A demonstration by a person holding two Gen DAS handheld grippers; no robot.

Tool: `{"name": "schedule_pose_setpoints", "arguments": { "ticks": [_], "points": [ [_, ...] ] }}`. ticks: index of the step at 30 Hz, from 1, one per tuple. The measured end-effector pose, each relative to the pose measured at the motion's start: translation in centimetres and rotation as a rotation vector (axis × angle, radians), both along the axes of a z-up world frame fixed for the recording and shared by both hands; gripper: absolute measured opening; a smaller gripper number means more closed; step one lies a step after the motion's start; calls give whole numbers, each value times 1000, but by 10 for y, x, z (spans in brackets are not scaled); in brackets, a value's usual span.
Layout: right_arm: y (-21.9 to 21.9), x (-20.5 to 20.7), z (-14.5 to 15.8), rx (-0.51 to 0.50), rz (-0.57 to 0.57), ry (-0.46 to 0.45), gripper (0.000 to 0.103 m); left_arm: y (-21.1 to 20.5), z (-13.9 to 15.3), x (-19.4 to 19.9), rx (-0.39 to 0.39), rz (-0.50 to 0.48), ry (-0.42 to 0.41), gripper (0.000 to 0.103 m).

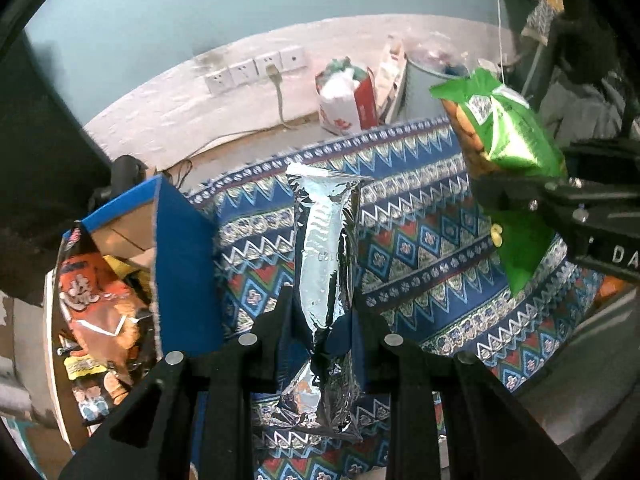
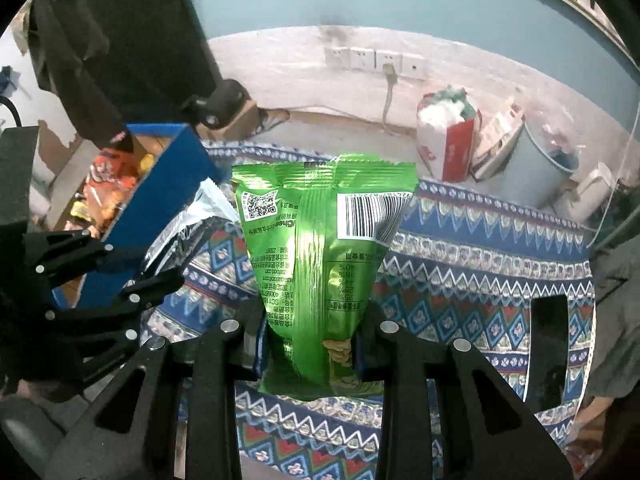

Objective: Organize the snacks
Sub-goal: 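Carry both packs over the box and open the left tool to drop the foil pack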

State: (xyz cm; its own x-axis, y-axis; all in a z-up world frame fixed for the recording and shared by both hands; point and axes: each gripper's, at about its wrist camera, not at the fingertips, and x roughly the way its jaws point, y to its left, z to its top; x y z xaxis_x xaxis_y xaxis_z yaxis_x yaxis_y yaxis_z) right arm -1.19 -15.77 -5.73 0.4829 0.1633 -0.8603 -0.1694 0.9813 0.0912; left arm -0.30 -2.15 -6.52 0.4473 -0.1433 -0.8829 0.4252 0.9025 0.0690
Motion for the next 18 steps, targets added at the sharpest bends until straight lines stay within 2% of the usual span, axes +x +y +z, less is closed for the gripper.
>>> {"name": "schedule_pose_setpoints", "arguments": {
  "ticks": [8,18],
  "points": [
    [18,-1,18,15,40,-46,29,31,24,4,-54,69,-32,26],
    [51,4,32,26,99,-78,29,67,38,2,-77,145,-64,26]
  ]
}}
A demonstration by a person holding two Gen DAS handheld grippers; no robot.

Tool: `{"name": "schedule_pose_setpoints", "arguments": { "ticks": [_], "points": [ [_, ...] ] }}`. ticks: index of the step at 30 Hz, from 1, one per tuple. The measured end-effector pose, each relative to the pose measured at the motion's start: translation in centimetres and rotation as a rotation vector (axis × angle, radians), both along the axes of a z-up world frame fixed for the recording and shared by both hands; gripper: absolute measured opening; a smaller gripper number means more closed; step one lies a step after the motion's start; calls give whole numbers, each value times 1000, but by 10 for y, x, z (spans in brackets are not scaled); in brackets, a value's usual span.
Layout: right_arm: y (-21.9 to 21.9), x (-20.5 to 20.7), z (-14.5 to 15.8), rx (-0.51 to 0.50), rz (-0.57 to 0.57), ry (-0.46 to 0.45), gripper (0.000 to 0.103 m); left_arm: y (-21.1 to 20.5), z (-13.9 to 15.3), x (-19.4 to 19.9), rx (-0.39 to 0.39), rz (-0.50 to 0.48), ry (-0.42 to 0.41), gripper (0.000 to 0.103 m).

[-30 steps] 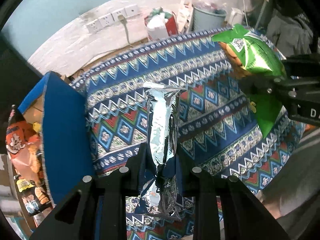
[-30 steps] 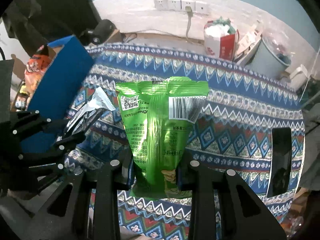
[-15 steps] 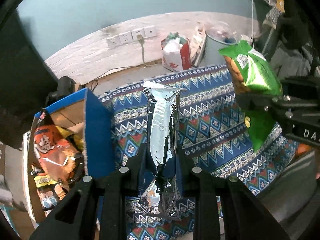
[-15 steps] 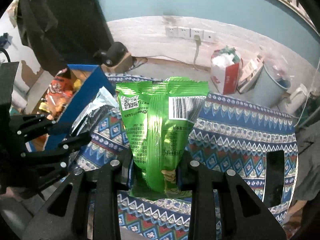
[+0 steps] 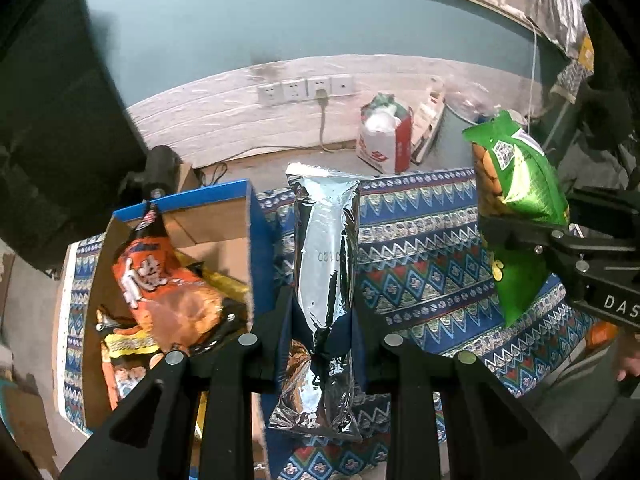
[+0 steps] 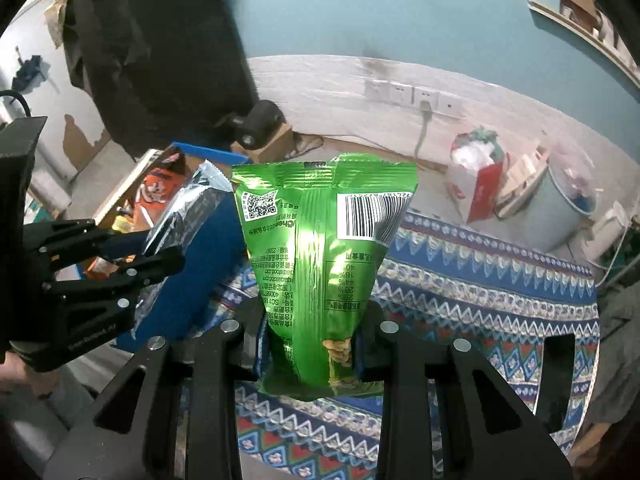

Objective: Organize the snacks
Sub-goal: 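Carry both packs over the box and open the left tool to drop the foil pack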

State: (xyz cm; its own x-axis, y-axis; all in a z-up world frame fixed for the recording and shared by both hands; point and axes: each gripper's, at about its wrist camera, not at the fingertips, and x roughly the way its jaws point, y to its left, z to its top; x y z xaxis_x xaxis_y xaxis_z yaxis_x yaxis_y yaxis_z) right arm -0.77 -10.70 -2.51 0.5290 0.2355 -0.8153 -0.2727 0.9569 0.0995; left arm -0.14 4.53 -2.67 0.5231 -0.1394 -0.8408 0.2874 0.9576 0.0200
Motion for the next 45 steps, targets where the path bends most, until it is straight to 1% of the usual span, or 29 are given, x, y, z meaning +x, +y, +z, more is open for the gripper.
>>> {"name": "schedule_pose_setpoints", "arguments": {
  "ticks": [9,15,19,26,31,32,33,34,36,38,41,45],
  "points": [
    [39,12,0,10,55,8,29,44,8,-4,-26,89,-22,26],
    [72,24,1,25,99,5,29,81,6,-4,-42,159,-22,26],
    [92,32,-3,27,121,14,29,103,-1,-6,-41,201,-8,26],
    [119,46,-9,54,147,34,29,128,-18,-7,-48,259,23,26],
    [135,53,-11,64,164,42,29,139,-31,-4,-91,286,75,26],
    [138,55,-12,66,167,43,29,141,-33,-3,-99,289,79,28],
    [141,56,-12,68,172,44,29,143,-34,-2,-98,294,84,35],
    [144,58,-13,69,177,45,29,144,-35,-1,-90,301,83,39],
    [151,61,-15,68,189,48,29,147,-34,-1,-79,311,68,52],
    [156,65,-16,70,196,49,29,151,-31,0,-64,330,55,57],
    [164,75,-17,80,207,45,29,159,-27,2,-63,356,40,62],
    [175,92,-20,77,216,24,29,169,-24,5,-63,392,26,63]
  ]
}}
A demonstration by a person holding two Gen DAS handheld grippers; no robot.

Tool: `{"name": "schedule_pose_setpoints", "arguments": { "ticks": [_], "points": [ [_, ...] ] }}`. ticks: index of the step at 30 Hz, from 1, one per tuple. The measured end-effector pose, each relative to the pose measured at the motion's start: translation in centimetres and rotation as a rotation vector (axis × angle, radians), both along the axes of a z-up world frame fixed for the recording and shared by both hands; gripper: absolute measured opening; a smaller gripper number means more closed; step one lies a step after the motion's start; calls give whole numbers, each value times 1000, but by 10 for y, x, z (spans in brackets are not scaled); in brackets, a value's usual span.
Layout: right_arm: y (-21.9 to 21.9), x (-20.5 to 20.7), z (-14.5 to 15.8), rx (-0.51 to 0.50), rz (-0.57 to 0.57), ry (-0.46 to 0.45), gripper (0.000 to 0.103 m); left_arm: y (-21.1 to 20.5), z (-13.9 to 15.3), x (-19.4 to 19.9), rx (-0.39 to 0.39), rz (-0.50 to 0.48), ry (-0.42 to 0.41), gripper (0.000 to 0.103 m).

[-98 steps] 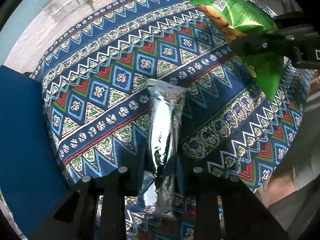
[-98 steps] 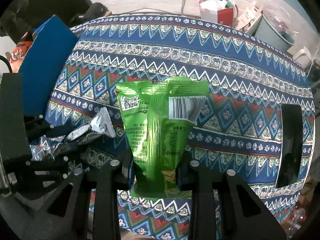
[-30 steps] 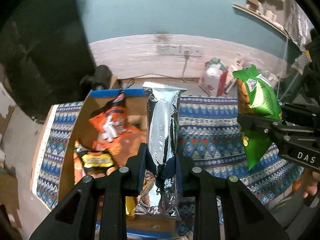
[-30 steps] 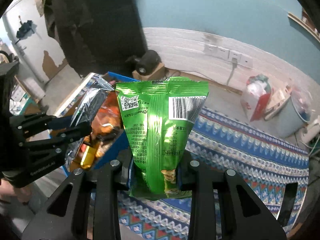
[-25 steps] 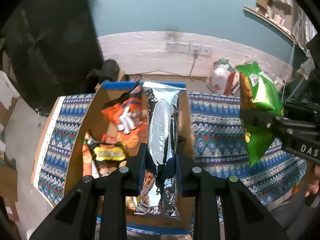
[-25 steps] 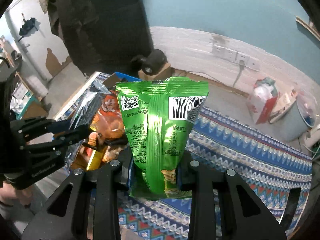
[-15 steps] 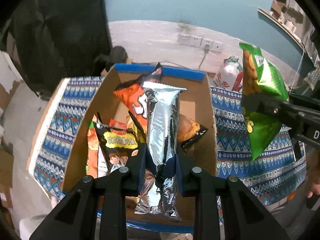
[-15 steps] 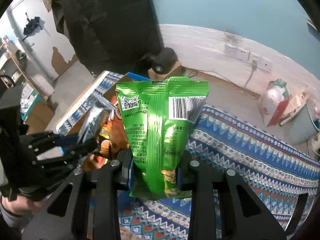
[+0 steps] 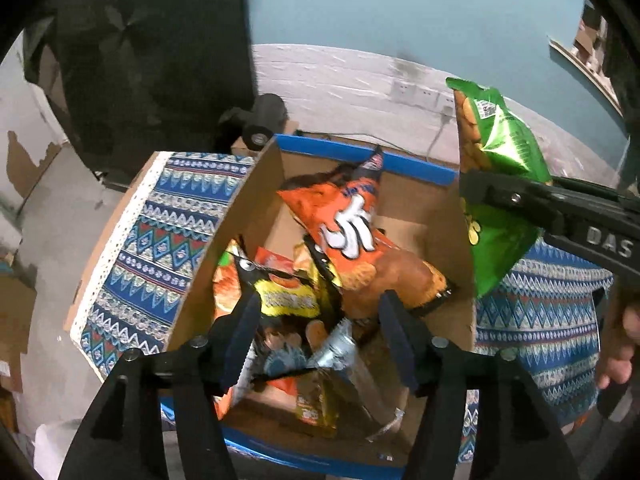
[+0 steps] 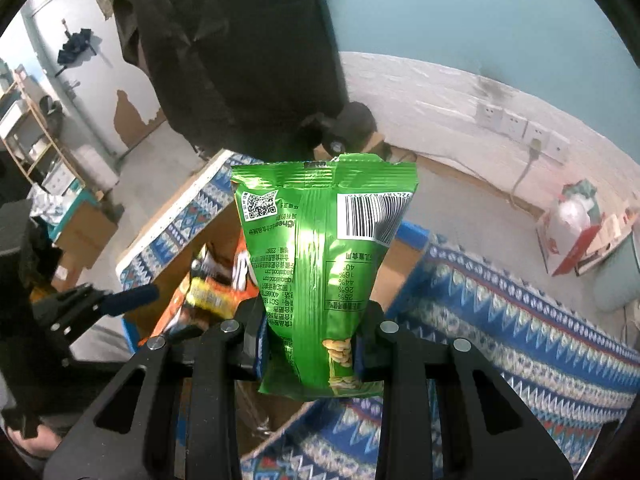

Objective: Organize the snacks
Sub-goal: 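Carry both packs over the box and open the left tool to drop the foil pack, then lower the green bag into the box and open the right tool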

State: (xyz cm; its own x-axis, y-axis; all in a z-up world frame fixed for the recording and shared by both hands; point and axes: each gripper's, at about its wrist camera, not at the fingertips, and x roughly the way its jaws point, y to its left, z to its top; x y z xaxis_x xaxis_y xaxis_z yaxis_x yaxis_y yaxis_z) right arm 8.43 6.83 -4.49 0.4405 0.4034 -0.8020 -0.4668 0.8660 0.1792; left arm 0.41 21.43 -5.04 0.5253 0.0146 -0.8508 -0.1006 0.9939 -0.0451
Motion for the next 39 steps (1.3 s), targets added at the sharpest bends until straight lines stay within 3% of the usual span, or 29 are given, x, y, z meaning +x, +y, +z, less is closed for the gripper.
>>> {"name": "schedule_pose_setpoints", "arguments": {
  "ticks": [9,18,20,23,29,37,39],
  "points": [
    [15,31,-20,-19,15,-3,29,22,7,11,32,67,-41,66],
    [30,46,-31,-40,49,-19,31,41,2,18,16,112,-35,66],
    [30,45,-32,-53,55,-13,36,43,2,18,7,117,-32,66],
    [29,41,-27,-46,53,-26,52,43,6,17,1,119,-37,71],
    [24,28,-7,-52,48,-74,65,40,18,11,26,125,-61,80],
    [12,-1,24,-42,21,-134,73,31,33,-2,28,98,-76,82],
    [8,-8,30,-40,14,-145,73,27,38,-6,39,90,-87,87]
  ]
}}
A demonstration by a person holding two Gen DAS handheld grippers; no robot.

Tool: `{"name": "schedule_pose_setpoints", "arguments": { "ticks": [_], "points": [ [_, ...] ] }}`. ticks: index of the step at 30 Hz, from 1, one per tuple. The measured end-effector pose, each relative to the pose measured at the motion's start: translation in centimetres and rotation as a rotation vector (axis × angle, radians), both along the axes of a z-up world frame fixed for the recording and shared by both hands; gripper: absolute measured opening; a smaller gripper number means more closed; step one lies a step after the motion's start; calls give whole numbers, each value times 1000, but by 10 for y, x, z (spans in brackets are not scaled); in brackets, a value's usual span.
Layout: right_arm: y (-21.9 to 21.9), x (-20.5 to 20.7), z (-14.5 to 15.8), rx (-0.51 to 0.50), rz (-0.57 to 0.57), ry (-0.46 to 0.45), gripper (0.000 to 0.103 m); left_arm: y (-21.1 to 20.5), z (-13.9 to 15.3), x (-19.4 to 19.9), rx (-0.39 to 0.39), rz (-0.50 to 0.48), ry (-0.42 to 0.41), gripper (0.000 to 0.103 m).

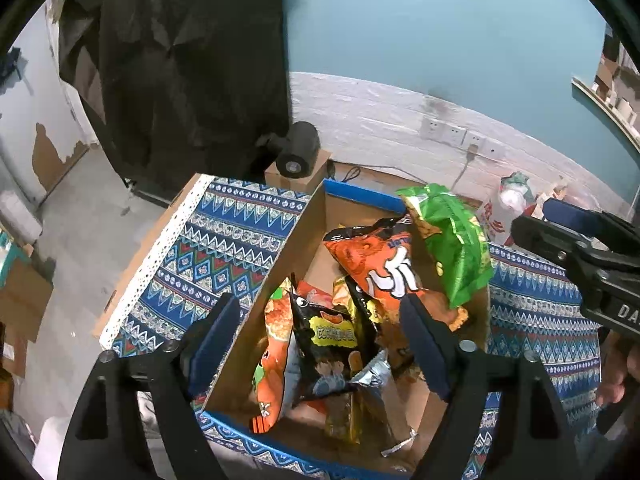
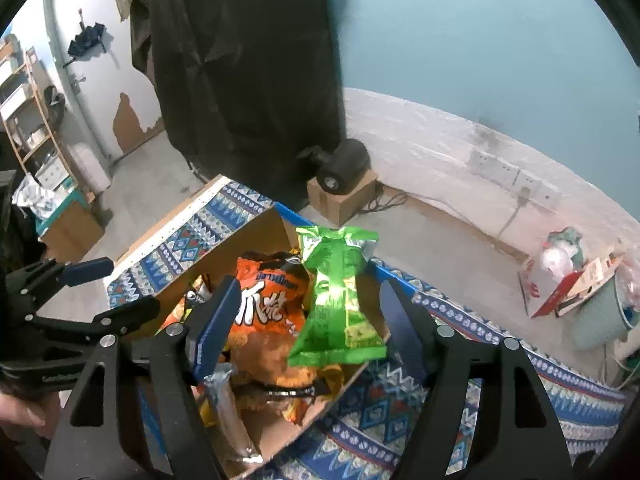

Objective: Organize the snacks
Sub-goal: 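Lower the green bag into the box and open the right tool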

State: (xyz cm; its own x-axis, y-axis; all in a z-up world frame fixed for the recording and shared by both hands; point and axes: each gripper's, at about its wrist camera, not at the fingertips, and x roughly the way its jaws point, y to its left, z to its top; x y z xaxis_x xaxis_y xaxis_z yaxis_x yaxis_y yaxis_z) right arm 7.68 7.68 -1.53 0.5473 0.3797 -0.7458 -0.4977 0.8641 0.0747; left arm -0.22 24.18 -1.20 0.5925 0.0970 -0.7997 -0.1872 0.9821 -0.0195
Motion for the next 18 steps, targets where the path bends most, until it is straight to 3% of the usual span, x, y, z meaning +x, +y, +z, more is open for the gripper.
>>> {"name": "schedule_pose_setpoints", "arguments": {
  "ticks": [8,18],
  "points": [
    [-17,-25,14,-10,-30,-22,75,-11,18,-15,37,-27,-26,88],
    [-40,-49,25,0,-54,-27,76,-27,40,-31,72,-54,-71,97]
  ]
}}
